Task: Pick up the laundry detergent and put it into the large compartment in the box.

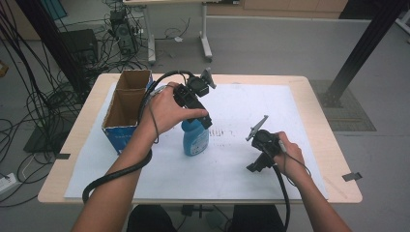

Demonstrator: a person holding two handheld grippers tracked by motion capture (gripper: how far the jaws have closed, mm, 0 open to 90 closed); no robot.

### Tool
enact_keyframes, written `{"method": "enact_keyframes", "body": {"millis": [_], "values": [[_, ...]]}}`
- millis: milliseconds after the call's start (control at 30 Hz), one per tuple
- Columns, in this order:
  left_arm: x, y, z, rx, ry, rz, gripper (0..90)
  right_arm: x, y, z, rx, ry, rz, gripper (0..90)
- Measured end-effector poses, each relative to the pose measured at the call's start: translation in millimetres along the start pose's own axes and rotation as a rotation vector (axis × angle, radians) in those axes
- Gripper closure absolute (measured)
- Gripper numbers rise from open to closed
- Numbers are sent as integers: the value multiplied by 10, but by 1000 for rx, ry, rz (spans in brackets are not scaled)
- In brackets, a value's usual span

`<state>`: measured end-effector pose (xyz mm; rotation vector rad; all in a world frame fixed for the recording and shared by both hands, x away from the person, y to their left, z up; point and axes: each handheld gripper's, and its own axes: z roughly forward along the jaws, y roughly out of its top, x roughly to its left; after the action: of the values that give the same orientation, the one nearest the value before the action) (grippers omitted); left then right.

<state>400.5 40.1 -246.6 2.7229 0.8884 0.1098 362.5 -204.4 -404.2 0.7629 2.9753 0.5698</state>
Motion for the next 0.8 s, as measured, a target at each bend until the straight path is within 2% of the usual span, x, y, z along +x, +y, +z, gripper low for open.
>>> {"method": "enact_keyframes", "body": {"millis": [200, 267, 367, 533, 600, 800], "values": [[0, 0, 92, 15, -3, -2, 73, 0, -6, 4, -2, 0, 4, 58], [-1, -7, 149, 18, 8, 11, 73, 2, -6, 7, -2, 1, 5, 58], [17, -23, 208, 26, 14, 7, 74, 4, -6, 11, -1, 1, 3, 58], [49, -44, 276, 26, 11, 4, 80, 4, -7, 7, -2, -1, 4, 58], [77, -63, 339, 20, 29, 7, 81, 4, -8, 5, -2, -1, 7, 58], [97, -79, 407, 10, 30, 15, 80, 4, -15, 9, -3, 1, 8, 58]]}}
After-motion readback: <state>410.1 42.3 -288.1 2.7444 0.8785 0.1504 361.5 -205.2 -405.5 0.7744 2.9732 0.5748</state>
